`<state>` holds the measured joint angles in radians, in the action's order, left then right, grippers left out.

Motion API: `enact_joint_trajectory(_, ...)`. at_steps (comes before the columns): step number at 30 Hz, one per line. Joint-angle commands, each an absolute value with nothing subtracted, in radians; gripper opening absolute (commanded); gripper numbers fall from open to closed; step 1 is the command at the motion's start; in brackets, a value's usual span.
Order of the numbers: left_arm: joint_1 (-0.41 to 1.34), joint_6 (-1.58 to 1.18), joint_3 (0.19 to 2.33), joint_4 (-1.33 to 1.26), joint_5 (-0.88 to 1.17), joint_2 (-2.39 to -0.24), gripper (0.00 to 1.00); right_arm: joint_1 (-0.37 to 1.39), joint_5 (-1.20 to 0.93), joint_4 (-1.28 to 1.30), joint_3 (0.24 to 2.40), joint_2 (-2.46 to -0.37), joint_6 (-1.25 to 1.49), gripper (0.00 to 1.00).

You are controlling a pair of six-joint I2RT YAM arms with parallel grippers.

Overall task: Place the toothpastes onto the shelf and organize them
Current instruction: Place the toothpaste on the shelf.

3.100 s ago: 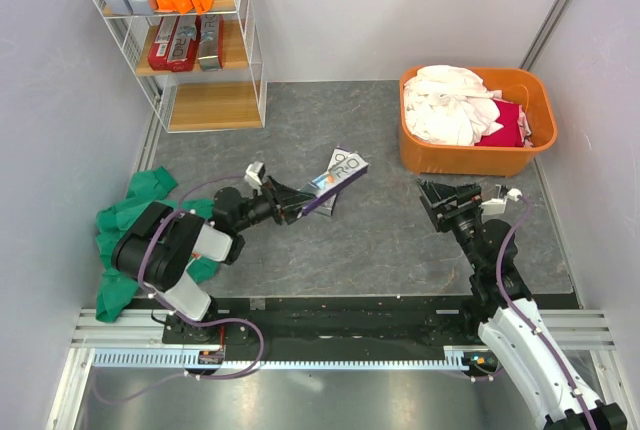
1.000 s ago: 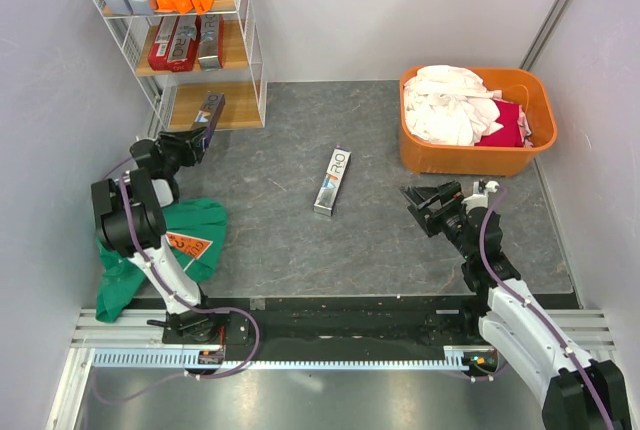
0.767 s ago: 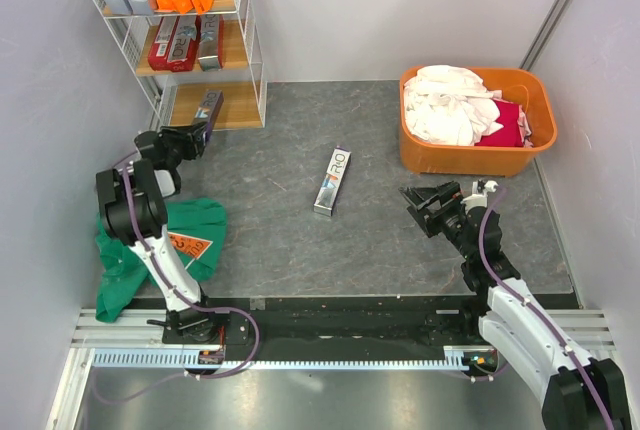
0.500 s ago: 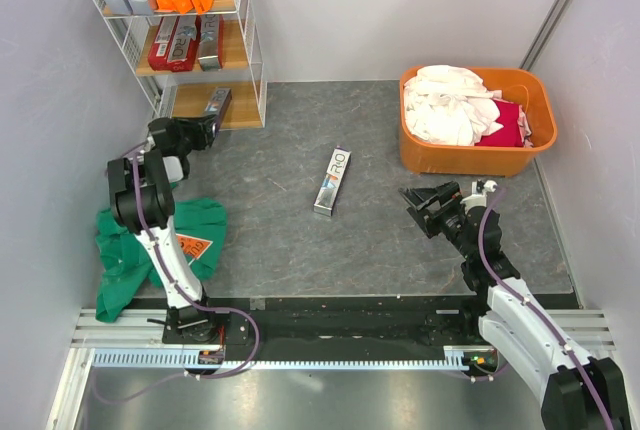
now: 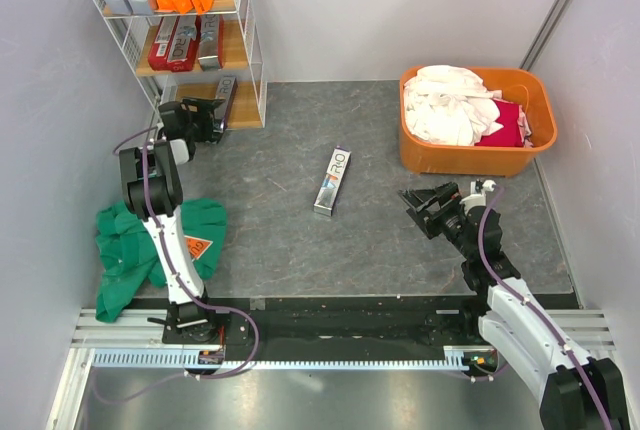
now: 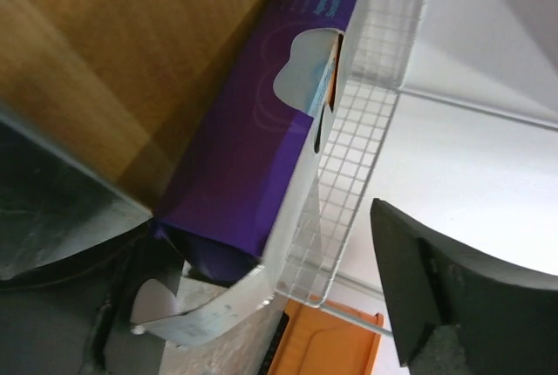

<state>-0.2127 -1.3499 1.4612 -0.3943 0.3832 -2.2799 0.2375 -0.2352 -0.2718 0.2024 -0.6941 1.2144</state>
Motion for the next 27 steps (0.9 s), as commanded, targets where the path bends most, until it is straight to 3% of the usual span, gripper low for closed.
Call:
enact_joint_trajectory(1,-0.215,-1.272,1.448,-0.41,0.446,-2.267,0.91,0.233,-0.256,-0.29,0.233,-0.696,1.198,0.98)
enact_joint_trajectory(7,-0.207,-1.187,1.35,-0.349,0.468,-2.171,1.0,0.232,-0.271,-0.316,0.224,-0.706,1.19,0.98)
enact_joint_trajectory(14,-0.21,-1.019,1.353,-0.158,0.416,-2.092,1.0,0.233,-0.288,-0.172,0.334,-0.745,1.054,0.98)
enact_joint_trajectory(27,-0.135,-0.893,0.988,-0.318,0.482,-1.81,1.0,0.233,-0.333,-0.153,0.38,-0.874,0.992,0.98)
